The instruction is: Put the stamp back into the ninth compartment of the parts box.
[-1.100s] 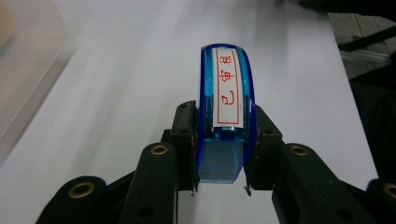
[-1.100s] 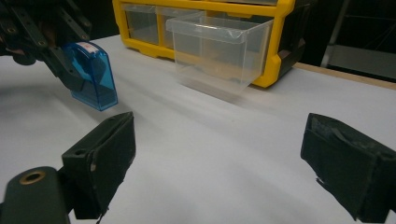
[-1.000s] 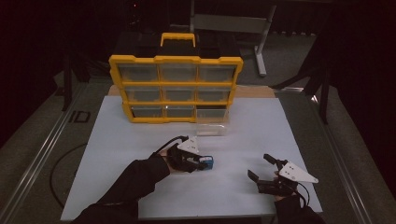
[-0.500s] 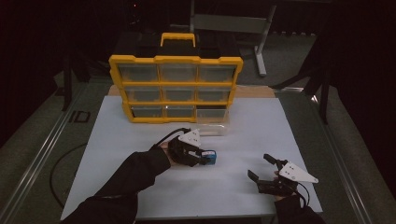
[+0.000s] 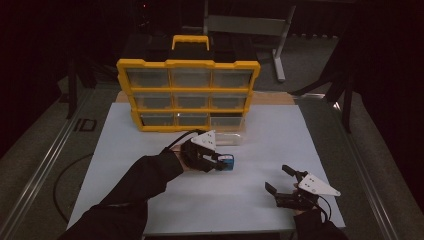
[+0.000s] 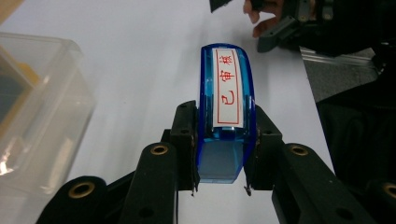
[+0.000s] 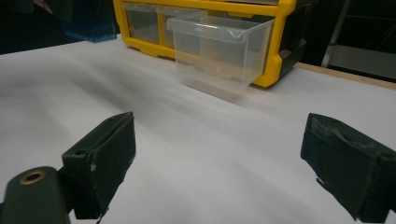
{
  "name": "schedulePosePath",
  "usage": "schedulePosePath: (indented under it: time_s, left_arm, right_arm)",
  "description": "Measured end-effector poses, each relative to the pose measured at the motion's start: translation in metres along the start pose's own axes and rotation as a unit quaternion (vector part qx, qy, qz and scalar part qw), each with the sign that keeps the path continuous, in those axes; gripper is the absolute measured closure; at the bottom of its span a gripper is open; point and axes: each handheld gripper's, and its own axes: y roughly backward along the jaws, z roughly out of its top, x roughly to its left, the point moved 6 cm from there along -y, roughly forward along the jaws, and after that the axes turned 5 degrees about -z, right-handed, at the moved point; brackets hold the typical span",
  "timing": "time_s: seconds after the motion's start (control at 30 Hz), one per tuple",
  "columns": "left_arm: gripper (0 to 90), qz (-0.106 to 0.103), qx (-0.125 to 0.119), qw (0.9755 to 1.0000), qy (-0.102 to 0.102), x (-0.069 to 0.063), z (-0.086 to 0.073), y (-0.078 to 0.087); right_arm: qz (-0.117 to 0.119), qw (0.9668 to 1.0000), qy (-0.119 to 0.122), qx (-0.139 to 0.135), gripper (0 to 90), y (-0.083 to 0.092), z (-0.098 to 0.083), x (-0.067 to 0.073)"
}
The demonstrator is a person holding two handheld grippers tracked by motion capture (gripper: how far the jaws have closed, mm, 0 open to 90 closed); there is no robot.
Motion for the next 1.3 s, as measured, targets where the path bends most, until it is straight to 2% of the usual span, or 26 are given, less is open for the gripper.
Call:
schedulePosePath:
  time_s: [0.3, 0.6, 0.97, 1.3]
  left_arm:
    - [70.3, 0.006, -0.01, 0.9999, -0.007, 0.007, 0.018, 0.016]
    - [70.3, 0.005, -0.02, 0.9997, -0.014, 0.011, 0.034, 0.023]
    - [70.2, 0.019, -0.032, 0.9991, -0.019, 0.023, 0.059, 0.038]
    - [70.3, 0.033, -0.044, 0.9983, -0.019, 0.036, 0.075, 0.045]
  right_arm:
    - [0.0, 1.0, 0.001, 0.0, 10.3, 0.0, 0.0, 0.0]
    - [0.001, 1.0, 0.002, 0.001, 10.3, 0.0, 0.0, 0.0]
    - [0.002, 1.0, 0.0, 0.0, 10.3, 0.0, 0.0, 0.001]
    - [0.003, 1.0, 0.0, 0.001, 10.3, -0.001, 0.0, 0.001]
